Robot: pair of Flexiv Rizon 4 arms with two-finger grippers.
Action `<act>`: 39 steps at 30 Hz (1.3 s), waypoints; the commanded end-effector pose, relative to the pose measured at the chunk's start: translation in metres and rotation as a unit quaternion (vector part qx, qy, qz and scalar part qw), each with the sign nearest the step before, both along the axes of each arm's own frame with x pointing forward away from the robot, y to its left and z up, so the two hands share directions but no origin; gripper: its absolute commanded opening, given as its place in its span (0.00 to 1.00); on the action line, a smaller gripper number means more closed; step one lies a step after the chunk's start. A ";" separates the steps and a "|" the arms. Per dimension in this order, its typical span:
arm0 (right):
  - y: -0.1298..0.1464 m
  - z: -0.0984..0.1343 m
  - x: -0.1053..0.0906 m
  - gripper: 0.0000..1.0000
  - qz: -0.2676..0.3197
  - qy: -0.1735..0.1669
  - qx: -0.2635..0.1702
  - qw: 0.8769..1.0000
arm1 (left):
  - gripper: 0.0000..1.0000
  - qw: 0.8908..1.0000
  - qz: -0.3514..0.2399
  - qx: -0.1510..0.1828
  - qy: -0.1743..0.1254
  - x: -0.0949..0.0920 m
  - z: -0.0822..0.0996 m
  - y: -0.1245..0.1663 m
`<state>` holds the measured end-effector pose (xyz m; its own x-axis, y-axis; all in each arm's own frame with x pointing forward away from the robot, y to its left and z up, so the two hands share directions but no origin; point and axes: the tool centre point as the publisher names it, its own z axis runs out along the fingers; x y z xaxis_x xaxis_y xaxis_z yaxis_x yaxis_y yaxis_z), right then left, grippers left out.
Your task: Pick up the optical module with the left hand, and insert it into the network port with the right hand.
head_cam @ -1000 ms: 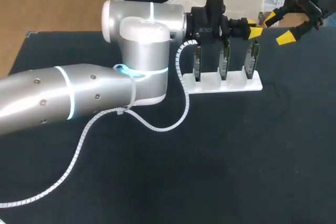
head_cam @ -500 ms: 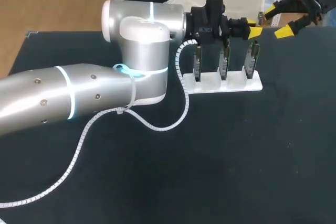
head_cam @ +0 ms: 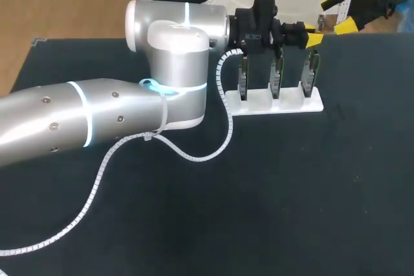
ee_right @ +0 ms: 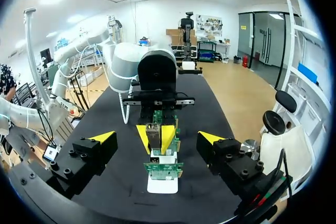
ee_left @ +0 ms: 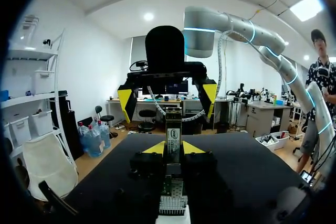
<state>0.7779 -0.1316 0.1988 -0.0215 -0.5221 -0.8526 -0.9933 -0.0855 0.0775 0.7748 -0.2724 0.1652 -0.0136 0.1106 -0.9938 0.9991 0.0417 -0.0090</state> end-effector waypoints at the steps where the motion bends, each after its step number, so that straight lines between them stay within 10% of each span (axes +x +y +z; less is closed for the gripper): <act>1: 0.005 0.001 0.005 1.00 0.009 0.002 -0.001 1.000 | 0.00 1.000 -0.003 0.002 0.001 0.003 0.000 -0.001; 31: 0.021 -0.001 0.001 1.00 0.008 0.003 -0.004 1.000 | 0.00 1.000 -0.003 0.002 0.001 0.003 0.000 -0.001; 34: 0.021 -0.002 0.001 0.00 0.005 0.002 -0.002 1.000 | 0.00 1.000 -0.003 0.002 0.001 0.003 0.000 -0.001; 39: 0.021 -0.002 -0.001 0.00 0.003 0.000 -0.002 1.000 | 0.00 1.000 -0.003 0.002 0.001 0.003 0.000 -0.001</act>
<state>0.7832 -0.1108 0.1970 -0.0214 -0.5254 -0.8506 -0.9910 -0.1011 0.0874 0.7749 -0.2724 0.1652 -0.0135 0.1106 -0.9938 0.9991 0.0416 -0.0090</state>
